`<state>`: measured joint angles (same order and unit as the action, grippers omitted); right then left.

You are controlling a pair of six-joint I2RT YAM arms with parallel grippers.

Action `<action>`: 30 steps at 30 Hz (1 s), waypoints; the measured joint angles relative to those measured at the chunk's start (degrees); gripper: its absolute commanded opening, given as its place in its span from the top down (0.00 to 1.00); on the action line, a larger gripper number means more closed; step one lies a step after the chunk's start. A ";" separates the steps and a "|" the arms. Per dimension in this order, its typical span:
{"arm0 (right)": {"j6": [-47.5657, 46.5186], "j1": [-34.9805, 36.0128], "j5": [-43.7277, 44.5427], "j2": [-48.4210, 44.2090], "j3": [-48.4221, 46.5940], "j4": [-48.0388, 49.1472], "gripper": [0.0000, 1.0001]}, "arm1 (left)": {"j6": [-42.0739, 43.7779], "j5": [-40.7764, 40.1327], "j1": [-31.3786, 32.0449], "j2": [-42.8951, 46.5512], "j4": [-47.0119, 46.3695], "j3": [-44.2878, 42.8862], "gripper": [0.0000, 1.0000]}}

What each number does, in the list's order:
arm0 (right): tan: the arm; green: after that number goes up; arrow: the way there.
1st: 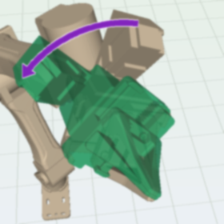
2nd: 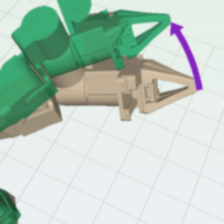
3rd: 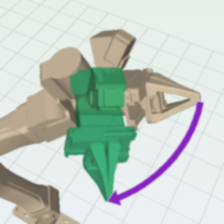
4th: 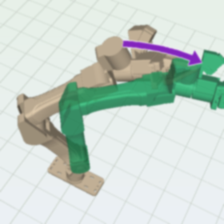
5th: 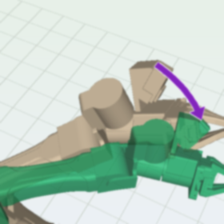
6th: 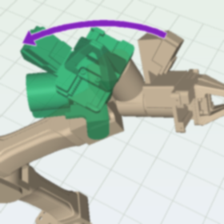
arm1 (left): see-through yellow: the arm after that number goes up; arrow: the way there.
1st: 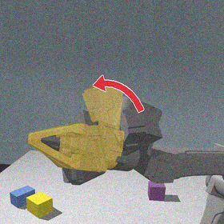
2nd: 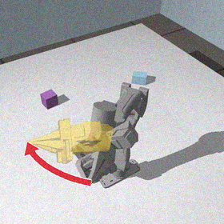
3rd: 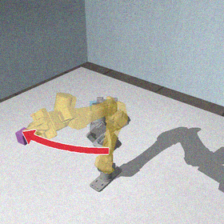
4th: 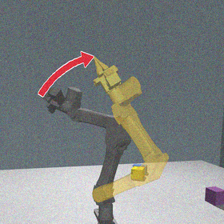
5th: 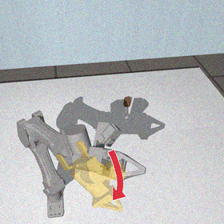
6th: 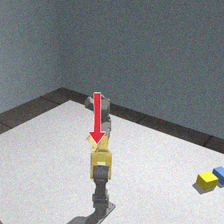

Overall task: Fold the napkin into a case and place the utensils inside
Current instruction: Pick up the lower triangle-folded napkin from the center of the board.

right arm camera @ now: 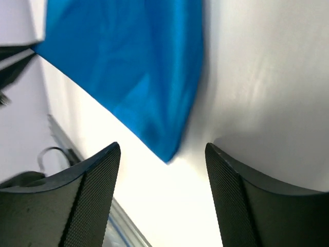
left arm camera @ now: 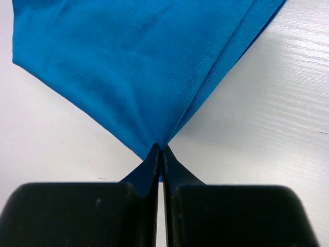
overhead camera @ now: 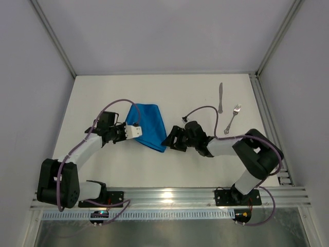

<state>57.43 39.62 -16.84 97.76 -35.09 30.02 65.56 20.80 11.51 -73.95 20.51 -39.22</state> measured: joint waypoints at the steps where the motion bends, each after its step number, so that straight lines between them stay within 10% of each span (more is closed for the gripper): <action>1: -2.91 0.00 0.74 -2.43 0.28 -3.74 0.27 | -0.15 -0.20 0.00 0.00 0.66 -0.70 1.00; 6: -20.11 2.91 11.50 -16.63 1.29 -17.18 0.25 | -0.68 -0.24 0.00 0.00 4.26 -3.67 1.00; 12: -44.35 17.73 24.26 -21.24 2.38 -7.54 0.22 | -1.40 -0.33 0.00 -0.07 8.15 -5.77 1.00; 30: -84.76 28.06 31.61 6.80 -2.27 27.93 0.12 | -6.40 -0.46 0.00 -0.37 14.43 -10.86 1.00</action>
<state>-27.33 67.68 14.76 104.55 -37.36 57.95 59.16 20.34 11.51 -74.32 34.94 -50.09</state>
